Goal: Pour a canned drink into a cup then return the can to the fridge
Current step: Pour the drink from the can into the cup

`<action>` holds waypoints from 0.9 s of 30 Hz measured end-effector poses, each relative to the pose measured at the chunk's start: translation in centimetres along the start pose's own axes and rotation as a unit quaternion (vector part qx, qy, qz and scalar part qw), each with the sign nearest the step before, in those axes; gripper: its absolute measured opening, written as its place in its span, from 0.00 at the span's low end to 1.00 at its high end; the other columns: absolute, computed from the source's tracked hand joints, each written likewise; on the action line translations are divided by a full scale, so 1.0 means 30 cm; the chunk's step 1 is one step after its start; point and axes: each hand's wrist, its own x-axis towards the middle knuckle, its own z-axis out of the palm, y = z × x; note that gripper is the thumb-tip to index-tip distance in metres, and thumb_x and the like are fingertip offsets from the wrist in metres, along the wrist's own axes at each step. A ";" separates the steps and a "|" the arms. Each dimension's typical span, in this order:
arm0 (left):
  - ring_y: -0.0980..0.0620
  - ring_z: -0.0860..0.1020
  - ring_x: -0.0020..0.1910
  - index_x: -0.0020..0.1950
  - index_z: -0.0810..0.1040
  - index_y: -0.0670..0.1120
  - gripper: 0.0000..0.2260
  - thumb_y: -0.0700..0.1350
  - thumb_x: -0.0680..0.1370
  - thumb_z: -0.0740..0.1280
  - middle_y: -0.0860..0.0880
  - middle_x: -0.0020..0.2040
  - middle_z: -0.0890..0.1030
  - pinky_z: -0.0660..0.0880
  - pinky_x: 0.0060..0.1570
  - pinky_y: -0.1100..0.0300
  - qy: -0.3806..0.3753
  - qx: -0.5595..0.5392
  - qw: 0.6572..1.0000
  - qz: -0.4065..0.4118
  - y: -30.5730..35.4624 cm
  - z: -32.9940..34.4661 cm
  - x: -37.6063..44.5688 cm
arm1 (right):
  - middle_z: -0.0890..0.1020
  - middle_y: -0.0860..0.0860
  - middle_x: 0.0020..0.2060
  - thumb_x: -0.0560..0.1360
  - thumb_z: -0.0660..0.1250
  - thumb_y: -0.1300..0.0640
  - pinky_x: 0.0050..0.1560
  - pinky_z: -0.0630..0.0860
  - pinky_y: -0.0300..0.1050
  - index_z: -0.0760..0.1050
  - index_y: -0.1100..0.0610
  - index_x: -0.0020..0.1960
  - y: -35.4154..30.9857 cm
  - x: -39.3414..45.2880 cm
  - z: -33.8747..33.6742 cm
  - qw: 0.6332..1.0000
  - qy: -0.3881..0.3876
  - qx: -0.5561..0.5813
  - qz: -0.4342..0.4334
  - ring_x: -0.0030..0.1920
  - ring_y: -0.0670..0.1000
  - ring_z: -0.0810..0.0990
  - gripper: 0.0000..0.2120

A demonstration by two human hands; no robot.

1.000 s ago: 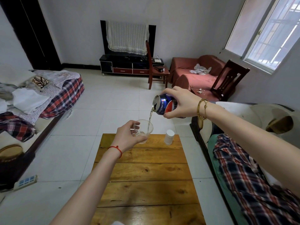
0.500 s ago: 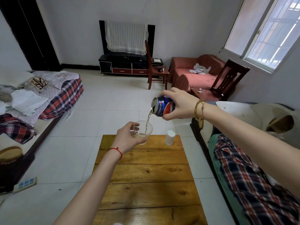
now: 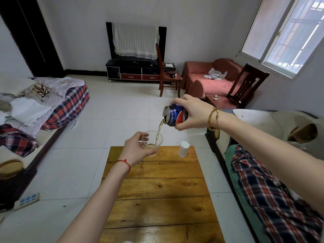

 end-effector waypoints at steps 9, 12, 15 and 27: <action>0.49 0.78 0.58 0.66 0.73 0.47 0.30 0.50 0.67 0.79 0.49 0.61 0.78 0.74 0.50 0.64 0.002 -0.002 1.000 -0.003 0.000 0.010 0.002 | 0.71 0.50 0.50 0.63 0.73 0.43 0.48 0.80 0.50 0.66 0.47 0.64 0.019 0.000 0.010 1.000 0.001 -0.003 0.003 0.48 0.53 0.76 0.33; 0.48 0.78 0.58 0.65 0.73 0.47 0.30 0.50 0.66 0.79 0.49 0.61 0.78 0.76 0.53 0.61 0.003 -0.002 1.000 -0.002 0.005 0.013 -0.001 | 0.71 0.50 0.50 0.63 0.74 0.43 0.48 0.79 0.49 0.66 0.47 0.64 0.027 -0.002 0.014 1.000 0.003 -0.001 0.003 0.48 0.52 0.75 0.33; 0.48 0.78 0.59 0.65 0.73 0.47 0.30 0.50 0.67 0.79 0.49 0.61 0.78 0.76 0.53 0.60 0.002 0.001 1.000 -0.001 0.009 0.019 -0.003 | 0.71 0.50 0.50 0.63 0.73 0.43 0.48 0.79 0.49 0.66 0.47 0.64 0.031 -0.006 0.016 1.000 0.000 -0.004 0.005 0.49 0.52 0.75 0.33; 0.48 0.79 0.58 0.65 0.73 0.47 0.30 0.50 0.66 0.79 0.50 0.60 0.79 0.76 0.57 0.57 0.005 0.009 1.000 -0.006 0.030 0.037 -0.012 | 0.71 0.51 0.51 0.63 0.73 0.43 0.50 0.80 0.51 0.66 0.47 0.64 0.050 -0.027 0.019 1.000 -0.007 -0.005 0.004 0.49 0.53 0.75 0.33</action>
